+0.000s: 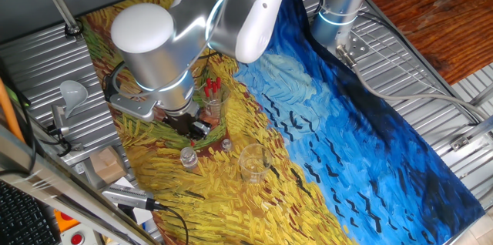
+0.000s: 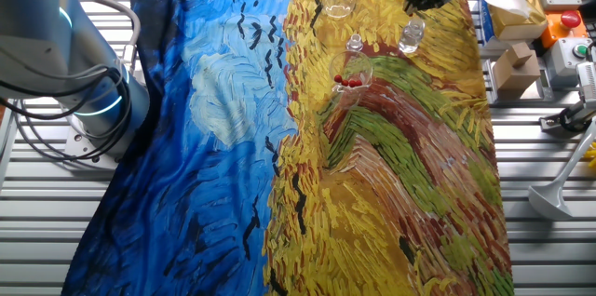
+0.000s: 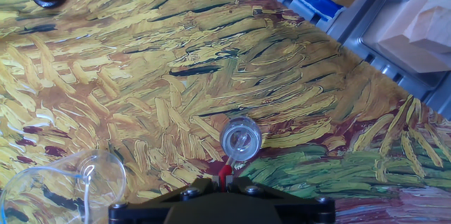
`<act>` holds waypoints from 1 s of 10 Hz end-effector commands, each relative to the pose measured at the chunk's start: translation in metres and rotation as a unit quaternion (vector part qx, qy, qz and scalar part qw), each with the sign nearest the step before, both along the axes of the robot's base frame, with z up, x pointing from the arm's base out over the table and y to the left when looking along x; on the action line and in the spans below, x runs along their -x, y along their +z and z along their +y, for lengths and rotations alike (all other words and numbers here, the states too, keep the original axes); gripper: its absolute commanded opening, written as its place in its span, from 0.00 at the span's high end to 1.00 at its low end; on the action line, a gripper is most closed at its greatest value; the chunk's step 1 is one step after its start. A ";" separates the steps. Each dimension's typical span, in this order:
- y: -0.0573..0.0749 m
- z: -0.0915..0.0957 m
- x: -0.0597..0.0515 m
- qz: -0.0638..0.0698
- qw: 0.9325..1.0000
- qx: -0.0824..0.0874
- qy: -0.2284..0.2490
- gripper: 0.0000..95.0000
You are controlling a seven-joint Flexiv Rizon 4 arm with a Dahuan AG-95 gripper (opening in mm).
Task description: Transfer liquid using a dropper
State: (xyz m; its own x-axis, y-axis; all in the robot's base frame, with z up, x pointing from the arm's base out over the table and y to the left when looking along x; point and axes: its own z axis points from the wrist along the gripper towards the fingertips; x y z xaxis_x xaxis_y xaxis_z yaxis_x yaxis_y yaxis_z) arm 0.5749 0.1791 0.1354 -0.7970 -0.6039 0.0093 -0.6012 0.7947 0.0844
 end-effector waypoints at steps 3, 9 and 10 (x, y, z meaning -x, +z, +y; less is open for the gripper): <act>0.000 0.000 0.000 0.001 1.000 -0.003 0.001 1.00; 0.000 0.000 0.000 0.001 1.000 -0.003 0.001 0.80; 0.000 0.000 0.000 0.001 1.000 -0.004 0.000 0.80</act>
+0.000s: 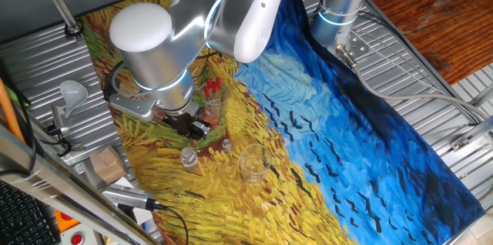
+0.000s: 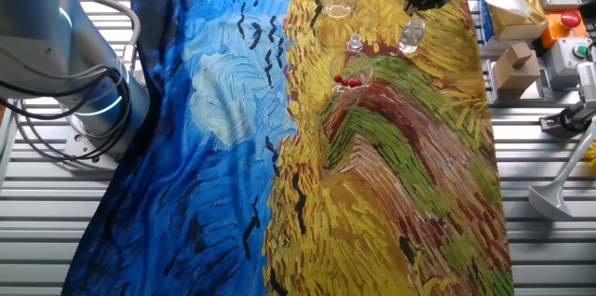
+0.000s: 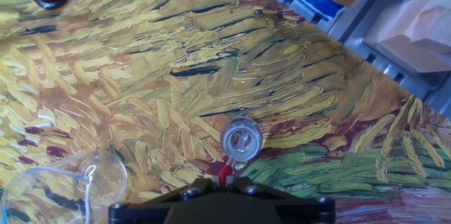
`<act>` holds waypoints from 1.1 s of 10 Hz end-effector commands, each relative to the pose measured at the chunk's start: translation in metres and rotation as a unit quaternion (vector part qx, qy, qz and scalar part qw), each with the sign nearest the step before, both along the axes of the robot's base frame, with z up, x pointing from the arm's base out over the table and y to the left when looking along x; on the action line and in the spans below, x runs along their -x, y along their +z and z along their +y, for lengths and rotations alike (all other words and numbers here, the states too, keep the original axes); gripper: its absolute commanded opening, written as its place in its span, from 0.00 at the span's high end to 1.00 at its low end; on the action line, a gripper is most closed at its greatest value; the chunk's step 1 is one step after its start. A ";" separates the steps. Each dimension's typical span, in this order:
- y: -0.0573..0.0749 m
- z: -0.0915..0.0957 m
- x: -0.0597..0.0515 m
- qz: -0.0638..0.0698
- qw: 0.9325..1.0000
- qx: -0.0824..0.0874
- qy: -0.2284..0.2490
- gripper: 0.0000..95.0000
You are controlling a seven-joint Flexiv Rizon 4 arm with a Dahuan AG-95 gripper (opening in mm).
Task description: Transfer liquid using a dropper
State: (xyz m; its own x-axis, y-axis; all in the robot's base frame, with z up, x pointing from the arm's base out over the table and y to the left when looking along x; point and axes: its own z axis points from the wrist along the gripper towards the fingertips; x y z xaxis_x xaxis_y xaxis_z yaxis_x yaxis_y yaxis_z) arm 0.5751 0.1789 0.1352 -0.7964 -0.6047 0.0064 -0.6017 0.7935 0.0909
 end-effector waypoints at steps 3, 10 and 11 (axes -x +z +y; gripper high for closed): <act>0.000 0.000 0.000 -0.001 1.000 0.000 0.002 0.60; 0.000 0.000 0.000 -0.001 1.000 0.001 0.001 1.00; 0.000 0.000 0.000 -0.001 1.000 0.001 0.001 1.00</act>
